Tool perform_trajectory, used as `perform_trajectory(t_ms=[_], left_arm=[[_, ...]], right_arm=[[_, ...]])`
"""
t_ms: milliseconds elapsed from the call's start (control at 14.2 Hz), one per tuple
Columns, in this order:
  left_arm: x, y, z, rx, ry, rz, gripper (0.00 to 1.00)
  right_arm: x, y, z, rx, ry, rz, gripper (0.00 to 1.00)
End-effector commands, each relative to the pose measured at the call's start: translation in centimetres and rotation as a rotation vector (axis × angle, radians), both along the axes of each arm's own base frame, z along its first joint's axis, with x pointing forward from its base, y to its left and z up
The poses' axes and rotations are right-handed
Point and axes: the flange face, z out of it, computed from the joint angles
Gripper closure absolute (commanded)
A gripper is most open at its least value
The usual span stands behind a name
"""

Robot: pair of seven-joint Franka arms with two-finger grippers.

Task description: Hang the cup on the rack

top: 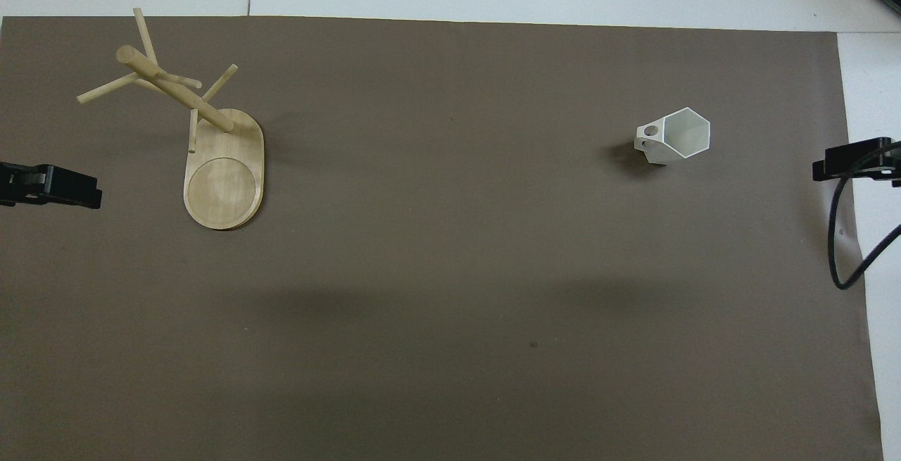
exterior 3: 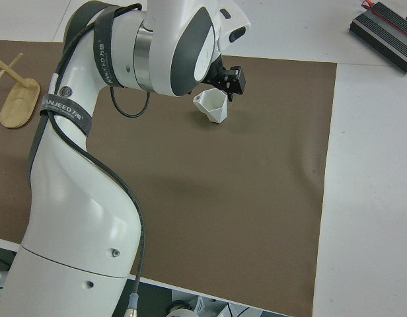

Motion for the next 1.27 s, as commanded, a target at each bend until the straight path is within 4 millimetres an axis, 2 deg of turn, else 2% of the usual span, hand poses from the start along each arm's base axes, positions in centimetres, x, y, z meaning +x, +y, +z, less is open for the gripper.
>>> perform_trajectory(t_ms=[0, 918, 1200], left_arm=[[-0.55, 0.11, 0.03, -0.009, 0.010, -0.008, 0.00], [-0.55, 0.12, 0.03, -0.008, 0.010, -0.008, 0.00], [-0.55, 0.11, 0.03, -0.009, 0.010, -0.008, 0.00]], right_arm=[[-0.54, -0.41, -0.03, -0.015, -0.014, 0.022, 0.00], [-0.56, -0.24, -0.02, -0.015, -0.014, 0.023, 0.00], [-0.97, -0.22, -0.71, -0.012, 0.000, 0.022, 0.00]])
